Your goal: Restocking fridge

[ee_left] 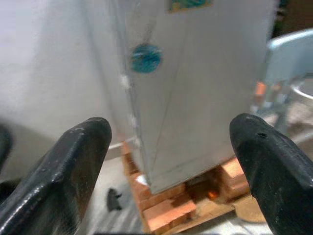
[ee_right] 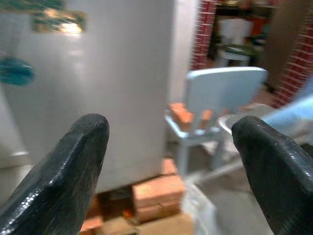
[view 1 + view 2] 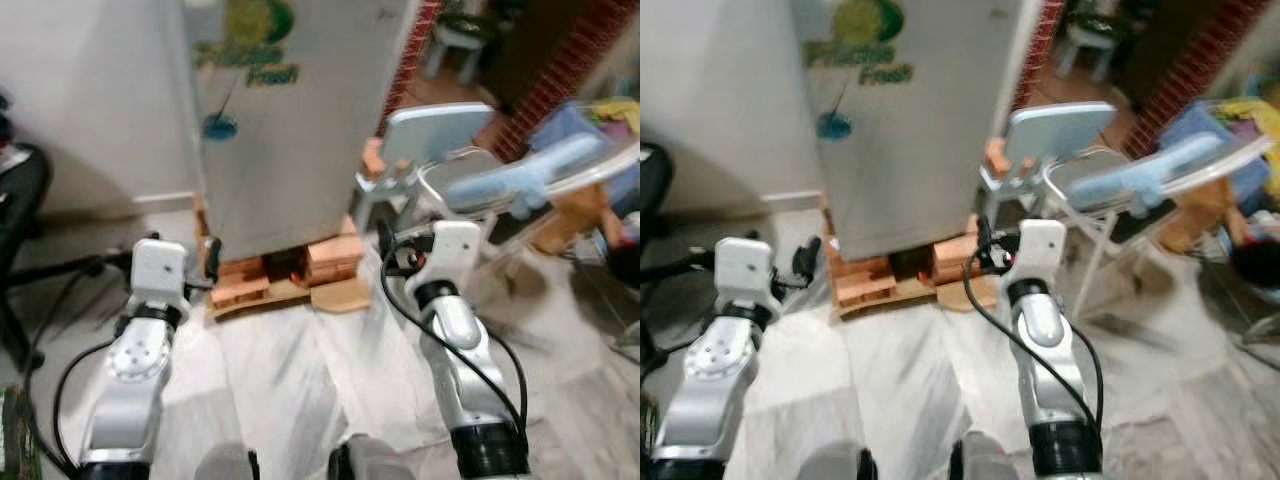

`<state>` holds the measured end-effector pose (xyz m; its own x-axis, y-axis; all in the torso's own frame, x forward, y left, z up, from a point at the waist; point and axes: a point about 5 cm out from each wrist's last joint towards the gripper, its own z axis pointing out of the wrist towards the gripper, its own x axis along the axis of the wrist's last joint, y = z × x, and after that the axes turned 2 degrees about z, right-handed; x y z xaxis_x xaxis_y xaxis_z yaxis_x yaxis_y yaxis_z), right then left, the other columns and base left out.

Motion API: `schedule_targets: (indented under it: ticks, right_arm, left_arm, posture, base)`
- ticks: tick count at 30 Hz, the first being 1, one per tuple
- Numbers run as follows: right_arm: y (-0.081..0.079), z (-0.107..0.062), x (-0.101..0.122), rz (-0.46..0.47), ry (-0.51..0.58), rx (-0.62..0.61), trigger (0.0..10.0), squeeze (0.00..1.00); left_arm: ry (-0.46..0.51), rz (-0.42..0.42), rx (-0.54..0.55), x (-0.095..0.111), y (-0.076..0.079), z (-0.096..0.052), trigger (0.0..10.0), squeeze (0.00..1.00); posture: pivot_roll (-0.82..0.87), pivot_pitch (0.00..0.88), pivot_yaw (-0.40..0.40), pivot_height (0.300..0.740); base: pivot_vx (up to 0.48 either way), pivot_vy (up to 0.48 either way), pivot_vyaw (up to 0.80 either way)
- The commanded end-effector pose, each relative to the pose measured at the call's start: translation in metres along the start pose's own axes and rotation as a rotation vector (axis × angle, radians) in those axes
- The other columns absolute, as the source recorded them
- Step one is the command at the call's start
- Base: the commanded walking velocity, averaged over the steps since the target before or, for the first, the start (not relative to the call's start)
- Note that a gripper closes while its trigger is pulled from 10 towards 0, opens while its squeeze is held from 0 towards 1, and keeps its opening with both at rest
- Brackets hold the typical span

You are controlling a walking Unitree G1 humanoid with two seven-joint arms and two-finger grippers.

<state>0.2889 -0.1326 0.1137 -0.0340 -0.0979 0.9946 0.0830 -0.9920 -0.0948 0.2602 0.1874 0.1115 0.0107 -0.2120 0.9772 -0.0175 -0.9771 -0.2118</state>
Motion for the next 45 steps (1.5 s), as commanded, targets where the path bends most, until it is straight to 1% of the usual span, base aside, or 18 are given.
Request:
schedule_targets:
  ticks: [1,5,6,8,10,13,16,18,19,21,26,32,33,38,41,45]
  right_arm:
    - [0.007,-0.003,0.001,-0.023,0.007,-0.009,10.0,0.00]
    - [0.007,-0.001,0.002,-0.012,0.010,-0.015,10.0,0.00]
    - [0.006,0.000,0.003,-0.003,0.015,-0.018,10.0,0.00]
    - [0.006,0.001,0.004,0.002,0.018,-0.017,10.0,0.00]
    - [0.007,0.002,0.004,-0.014,0.024,-0.025,10.0,0.00]
    - [0.008,0.003,0.005,-0.003,0.030,-0.029,10.0,0.00]
    - [0.007,0.004,0.004,0.006,0.014,-0.035,10.0,0.00]
    - [0.007,0.004,0.002,-0.007,0.002,-0.039,10.0,0.00]
    - [0.006,0.004,0.002,-0.032,0.001,-0.032,10.0,0.00]
    - [0.005,0.004,0.002,-0.036,0.003,-0.022,10.0,0.00]
    - [0.003,0.006,0.002,-0.024,0.004,-0.009,10.0,0.00]
    - [0.000,0.008,0.003,-0.019,0.006,0.001,10.0,0.00]
    - [0.001,0.007,0.001,-0.023,0.002,0.004,10.0,0.00]
    - [0.003,0.005,-0.002,-0.029,-0.006,0.007,10.0,0.00]
    - [0.003,0.006,-0.002,-0.031,-0.007,0.007,10.0,0.00]
    - [0.003,0.007,-0.002,-0.035,-0.008,0.008,10.0,0.00]
  left_arm:
    - [0.021,0.004,-0.056,0.004,0.009,0.000,10.0,0.00]
    - [0.022,-0.004,-0.067,0.005,0.009,0.001,10.0,0.00]
    - [0.018,-0.027,-0.083,0.005,0.010,0.001,10.0,0.00]
    - [0.019,-0.032,-0.087,0.005,0.011,0.001,10.0,0.00]
    - [0.017,-0.023,-0.082,0.004,0.010,0.001,10.0,0.00]
    - [-0.005,-0.021,-0.081,-0.002,0.008,0.000,10.0,0.00]
    - [-0.003,-0.019,-0.085,-0.002,0.008,0.001,10.0,0.00]
    - [-0.001,-0.025,-0.082,-0.002,0.007,0.001,10.0,0.00]
    - [0.000,-0.040,-0.080,-0.001,0.007,0.002,10.0,0.00]
    - [0.003,-0.046,-0.081,0.000,0.008,0.002,10.0,0.00]
    - [-0.014,-0.055,-0.049,-0.004,0.004,-0.001,10.0,0.00]
    - [-0.030,-0.069,-0.028,-0.006,0.002,-0.002,10.0,0.00]
    - [-0.040,-0.085,-0.019,-0.007,0.002,-0.002,10.0,0.00]
    - [-0.040,-0.092,-0.008,-0.007,0.003,-0.002,10.0,0.00]
    - [-0.031,-0.086,-0.005,-0.007,0.003,-0.005,10.0,0.00]
    - [-0.020,-0.077,-0.022,-0.005,0.007,-0.009,10.0,0.00]
  posture:
    - [0.08,0.114,-0.076,0.740]
    - [0.08,0.124,-0.075,0.740]
    - [0.08,0.124,-0.075,0.740]
    - [0.08,0.120,-0.074,0.740]
    - [0.08,0.117,-0.067,0.740]
    - [0.08,0.116,-0.064,0.740]
    - [0.08,0.117,-0.066,0.740]
    - [0.08,0.117,-0.067,0.740]
    - [0.08,0.115,-0.074,0.740]
    - [0.08,0.116,-0.076,0.740]
    - [0.09,0.119,-0.087,0.740]
    - [0.09,0.121,-0.094,0.740]
    - [0.09,0.121,-0.097,0.740]
    - [0.09,0.123,-0.102,0.740]
    - [0.09,0.124,-0.105,0.740]
    - [0.09,0.129,-0.108,0.740]
  base:
    - [0.000,0.431,-0.80]
    - [0.296,0.377,-0.80]
    - [0.319,0.360,-0.80]
    - [0.321,0.358,-0.80]
    - [0.319,0.360,-0.80]
    - [0.320,0.359,0.00]
    - [0.322,0.356,-0.27]
    - [0.315,0.360,-0.80]
    - [0.319,0.360,-0.78]
    - [0.322,0.356,-0.77]
    - [0.272,0.396,-0.77]
    - [0.000,0.456,-0.72]
    - [0.000,0.480,0.00]
    - [0.000,0.480,0.00]
    - [0.000,0.480,0.00]
    - [0.000,0.068,0.00]
